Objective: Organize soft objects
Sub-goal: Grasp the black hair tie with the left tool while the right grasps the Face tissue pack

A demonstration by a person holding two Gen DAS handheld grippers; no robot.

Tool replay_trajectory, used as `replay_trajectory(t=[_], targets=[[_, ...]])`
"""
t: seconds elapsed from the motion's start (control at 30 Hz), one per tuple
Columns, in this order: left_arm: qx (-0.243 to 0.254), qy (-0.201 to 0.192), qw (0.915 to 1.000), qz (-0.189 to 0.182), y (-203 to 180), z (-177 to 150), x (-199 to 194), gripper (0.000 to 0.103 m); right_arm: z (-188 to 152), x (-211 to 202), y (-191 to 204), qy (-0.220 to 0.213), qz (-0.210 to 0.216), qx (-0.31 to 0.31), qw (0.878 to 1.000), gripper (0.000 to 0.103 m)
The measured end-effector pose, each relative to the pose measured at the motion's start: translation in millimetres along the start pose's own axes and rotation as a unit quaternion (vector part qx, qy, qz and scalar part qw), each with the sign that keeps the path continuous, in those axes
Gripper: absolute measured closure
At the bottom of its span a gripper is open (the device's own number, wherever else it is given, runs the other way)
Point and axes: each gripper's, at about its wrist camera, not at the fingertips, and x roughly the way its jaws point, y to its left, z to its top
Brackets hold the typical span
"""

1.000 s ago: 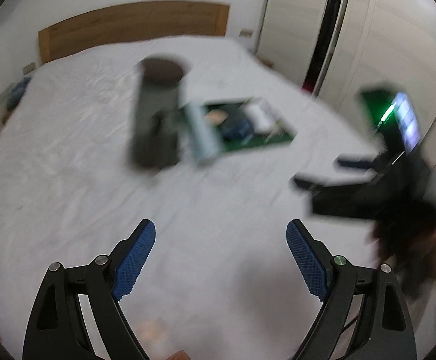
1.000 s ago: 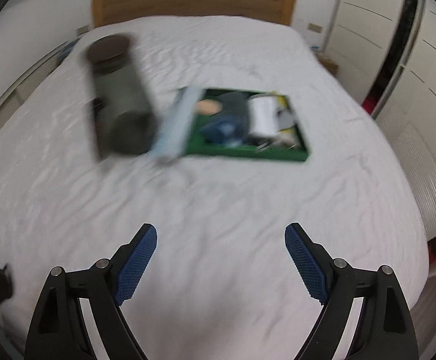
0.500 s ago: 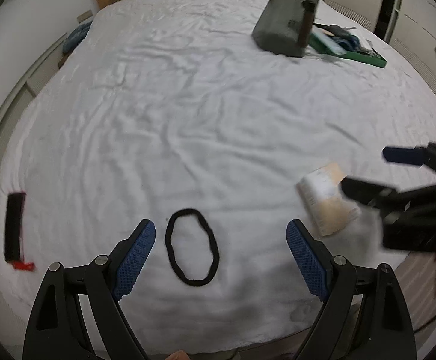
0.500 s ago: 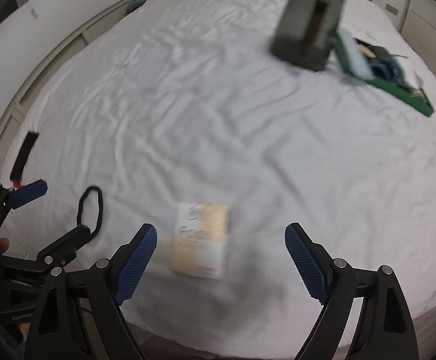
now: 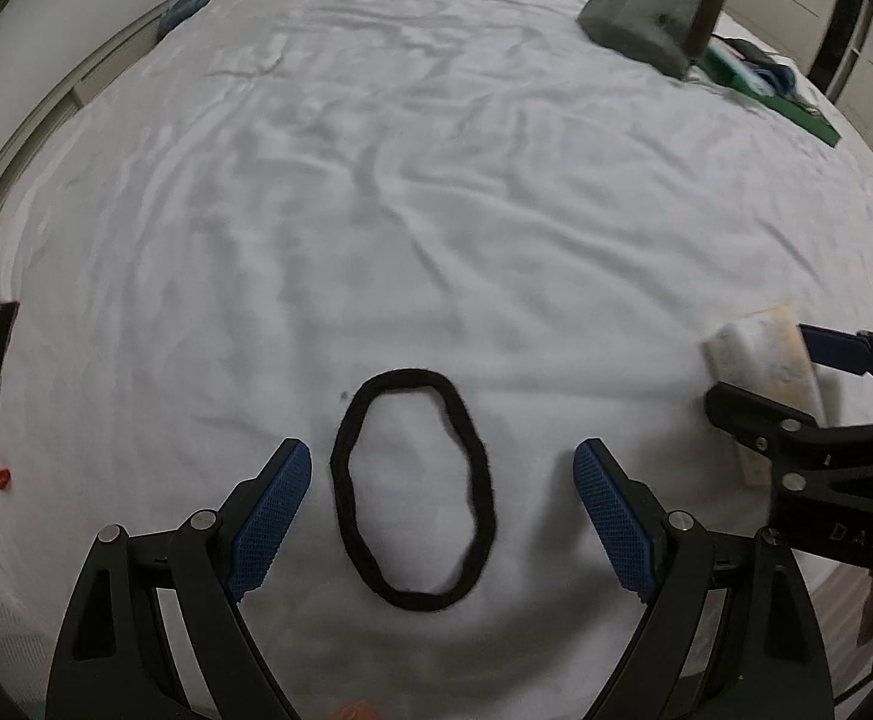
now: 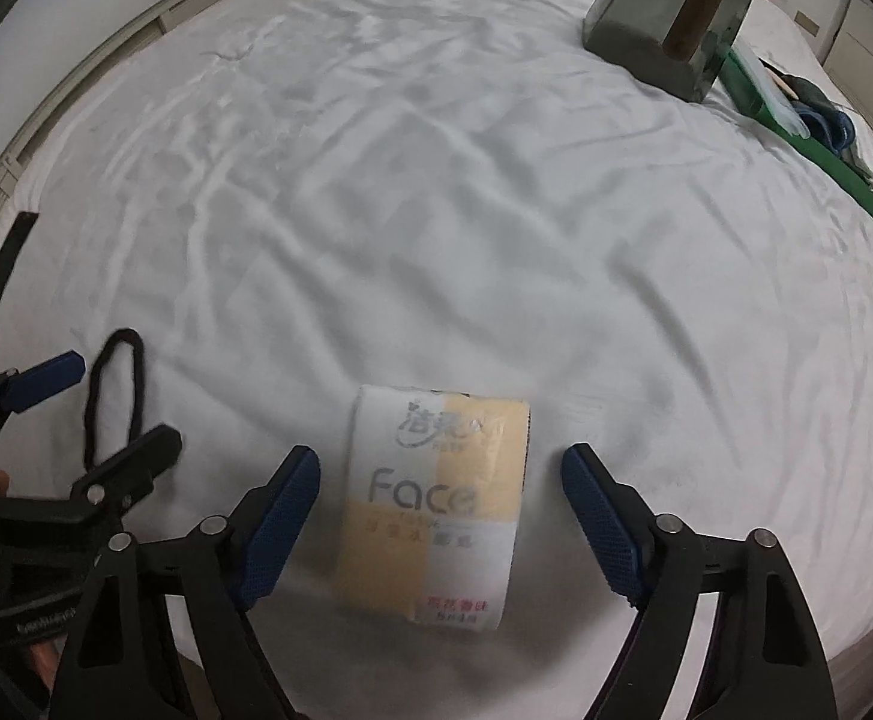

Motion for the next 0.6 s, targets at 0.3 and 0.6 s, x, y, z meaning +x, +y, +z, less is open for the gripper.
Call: replay_trajectory(t=[0.3, 0.6], targets=[[-0.019, 0.017, 0.9996, 0.008, 11, -7, 14, 0.020, 2, 19, 5, 0.008, -0.012, -0.020, 1.000, 0.048], [0.002, 0.025, 0.9995, 0.022, 0, -3, 10, 0.096, -3, 9, 10, 0.003, -0.017, -0.037, 0.999, 0.052]])
